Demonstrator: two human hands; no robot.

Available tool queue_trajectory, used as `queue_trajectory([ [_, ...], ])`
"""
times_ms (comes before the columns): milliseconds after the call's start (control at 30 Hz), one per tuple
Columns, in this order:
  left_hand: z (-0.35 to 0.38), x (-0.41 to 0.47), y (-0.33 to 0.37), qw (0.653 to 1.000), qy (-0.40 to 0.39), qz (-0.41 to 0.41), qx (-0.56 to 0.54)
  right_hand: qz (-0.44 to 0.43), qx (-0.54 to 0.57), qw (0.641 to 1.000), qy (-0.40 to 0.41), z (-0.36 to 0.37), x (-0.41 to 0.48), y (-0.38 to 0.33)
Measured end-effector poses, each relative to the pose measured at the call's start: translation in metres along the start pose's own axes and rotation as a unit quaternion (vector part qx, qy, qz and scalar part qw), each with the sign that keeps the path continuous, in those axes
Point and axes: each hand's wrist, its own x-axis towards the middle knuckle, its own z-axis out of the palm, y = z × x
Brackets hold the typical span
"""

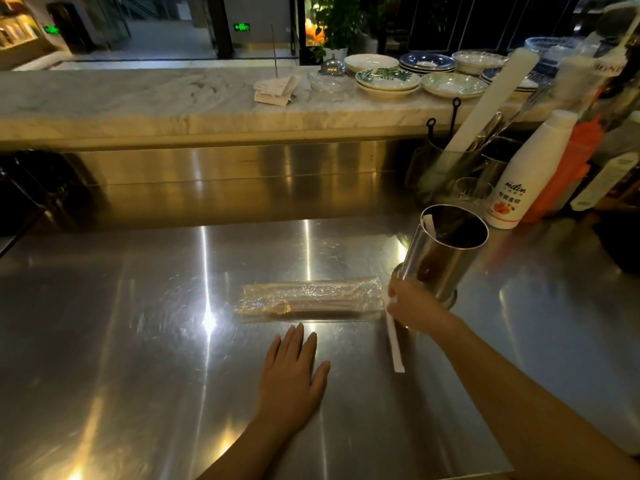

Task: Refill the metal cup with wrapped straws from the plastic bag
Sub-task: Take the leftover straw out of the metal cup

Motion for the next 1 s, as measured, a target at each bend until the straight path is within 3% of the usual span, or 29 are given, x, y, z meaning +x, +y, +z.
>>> queue_trajectory([
  [267,0.000,0.000,-0.002,1.000,0.009,0.009,0.000,0.082,0.059,0.995,-0.002,0.031,0.004,0.007],
  [567,-0.001,0.000,0.000,1.000,0.000,0.010,0.014,0.049,-0.073,0.992,-0.095,0.020,-0.002,0.009],
  [733,-0.001,0.000,-0.001,1.000,-0.009,0.006,0.016,0.052,0.029,0.986,-0.157,-0.011,-0.006,0.000],
  [1000,-0.002,0.000,-0.002,1.000,-0.010,0.008,0.013,-0.050,0.132,0.989,0.051,-0.113,-0.017,-0.050],
])
